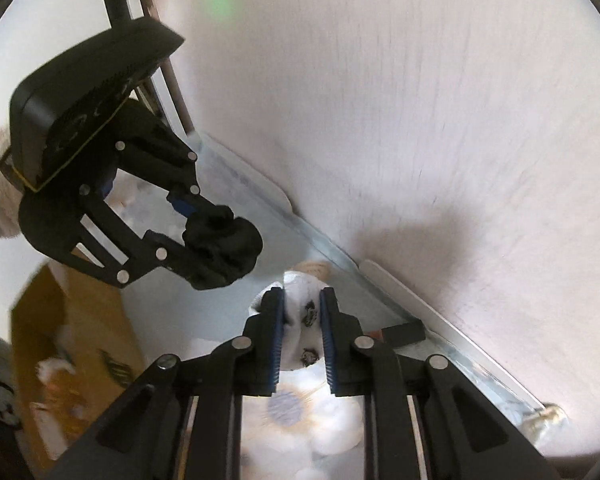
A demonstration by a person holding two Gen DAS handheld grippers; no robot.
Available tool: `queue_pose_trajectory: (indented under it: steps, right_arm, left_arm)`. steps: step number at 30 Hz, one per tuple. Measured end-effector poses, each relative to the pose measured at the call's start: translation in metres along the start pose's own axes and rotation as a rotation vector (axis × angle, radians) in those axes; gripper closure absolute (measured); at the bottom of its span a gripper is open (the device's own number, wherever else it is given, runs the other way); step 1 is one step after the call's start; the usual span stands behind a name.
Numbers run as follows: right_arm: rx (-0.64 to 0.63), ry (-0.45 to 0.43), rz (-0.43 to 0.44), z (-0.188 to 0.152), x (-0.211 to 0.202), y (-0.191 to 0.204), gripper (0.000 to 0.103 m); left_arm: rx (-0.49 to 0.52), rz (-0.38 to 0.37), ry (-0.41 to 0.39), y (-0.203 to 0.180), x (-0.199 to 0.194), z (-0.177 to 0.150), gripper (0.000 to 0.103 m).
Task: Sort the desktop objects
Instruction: 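Carry the black scrunchie and white sock into the cardboard box and release both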
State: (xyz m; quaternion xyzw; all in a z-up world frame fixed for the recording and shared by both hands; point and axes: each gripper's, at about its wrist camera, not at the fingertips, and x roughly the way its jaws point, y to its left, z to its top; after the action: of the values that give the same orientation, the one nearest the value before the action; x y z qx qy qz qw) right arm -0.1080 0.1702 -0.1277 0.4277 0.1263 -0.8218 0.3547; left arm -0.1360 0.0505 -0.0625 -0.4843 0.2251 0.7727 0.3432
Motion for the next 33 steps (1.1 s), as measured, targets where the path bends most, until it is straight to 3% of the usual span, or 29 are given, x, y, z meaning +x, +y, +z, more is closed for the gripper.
queue_pose_trajectory:
  steps: [5,10,12,17,24,33]
  right_arm:
    - [0.030,-0.028,0.006,0.009,-0.050,0.034,0.087]
    - [0.038,-0.038,0.011,0.007,-0.092,0.080,0.087]
    - [0.033,-0.045,0.019,0.003,-0.107,0.098,0.087]
    - [0.046,-0.058,0.033,-0.016,-0.141,0.090,0.087]
    - [0.093,-0.034,0.050,-0.054,-0.120,0.115,0.087]
    - [0.171,0.014,0.054,-0.094,-0.102,0.138,0.087]
  left_arm:
    - [-0.044,0.034,-0.057,-0.016,-0.070,-0.014,0.080]
    - [-0.091,0.075,-0.075,-0.028,-0.115,-0.031,0.080]
    - [-0.122,0.103,-0.074,-0.037,-0.117,-0.022,0.080]
    - [-0.233,0.160,-0.121,-0.053,-0.121,-0.055,0.080]
    - [-0.348,0.211,-0.113,-0.090,-0.097,-0.092,0.080]
    - [-0.467,0.215,-0.064,-0.124,-0.070,-0.136,0.080]
